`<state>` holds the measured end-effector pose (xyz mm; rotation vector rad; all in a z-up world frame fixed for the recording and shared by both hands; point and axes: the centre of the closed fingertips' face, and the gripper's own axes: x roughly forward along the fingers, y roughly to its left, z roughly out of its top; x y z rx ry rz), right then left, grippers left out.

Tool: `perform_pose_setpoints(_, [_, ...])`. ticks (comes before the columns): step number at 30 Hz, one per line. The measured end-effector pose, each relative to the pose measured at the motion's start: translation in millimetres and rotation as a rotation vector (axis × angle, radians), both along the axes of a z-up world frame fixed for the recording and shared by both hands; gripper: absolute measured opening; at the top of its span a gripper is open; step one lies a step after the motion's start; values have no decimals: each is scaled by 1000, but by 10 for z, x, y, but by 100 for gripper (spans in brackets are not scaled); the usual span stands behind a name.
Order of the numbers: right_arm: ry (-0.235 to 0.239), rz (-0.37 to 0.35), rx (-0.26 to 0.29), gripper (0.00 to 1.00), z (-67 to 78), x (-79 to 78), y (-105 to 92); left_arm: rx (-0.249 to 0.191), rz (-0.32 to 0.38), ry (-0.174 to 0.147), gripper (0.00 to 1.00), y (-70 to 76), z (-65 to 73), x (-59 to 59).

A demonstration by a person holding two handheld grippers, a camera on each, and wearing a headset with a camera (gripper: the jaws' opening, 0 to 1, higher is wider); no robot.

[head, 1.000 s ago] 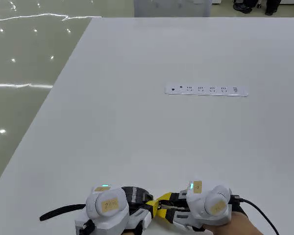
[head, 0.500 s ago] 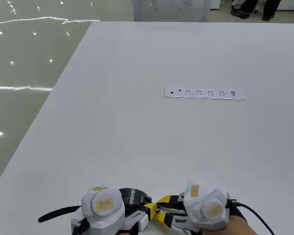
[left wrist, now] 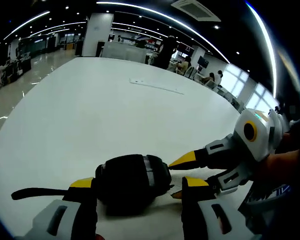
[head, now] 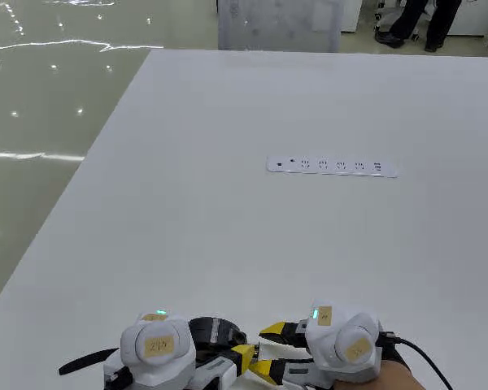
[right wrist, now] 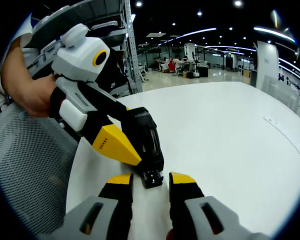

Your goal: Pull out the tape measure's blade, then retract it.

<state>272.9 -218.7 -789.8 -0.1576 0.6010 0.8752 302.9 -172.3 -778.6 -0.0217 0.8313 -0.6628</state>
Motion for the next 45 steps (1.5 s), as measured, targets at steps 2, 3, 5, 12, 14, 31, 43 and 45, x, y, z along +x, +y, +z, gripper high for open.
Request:
perform_pose_setpoints(2, [-1,-7,0,28,17,-9,-9,-4,-7,-1,67,-1,21,-16])
perform_pose_setpoints(3, [1,-14,3,29,29,-19,-23,-2,-14,-3,67,0,36,-23])
perform_pose_setpoints(5, [5,-20,6,30,42,-50,-38,-5,-24,-7,67,3,73,-33])
perform_pose_setpoints(12, [2,-54,12,33,145,-86,-130,-33,-55,-37,67,-15,241,-3])
perform_pose_setpoints(14, [-2,-67,9,34,164,-97,-175,-44,-69,-58,66,-37,320,10])
perform_pose_setpoints(31, [24,-130,48,43,264,-350,-391,-23,-162,-89,69,104,388,-117])
perform_pose_setpoints(43, [28,-181,39,50,362,-490,-614,-17,-244,-83,72,249,401,-171])
perform_pose_setpoints(45, [27,-193,38,52,390,-505,-665,-8,-272,-98,73,265,419,-194])
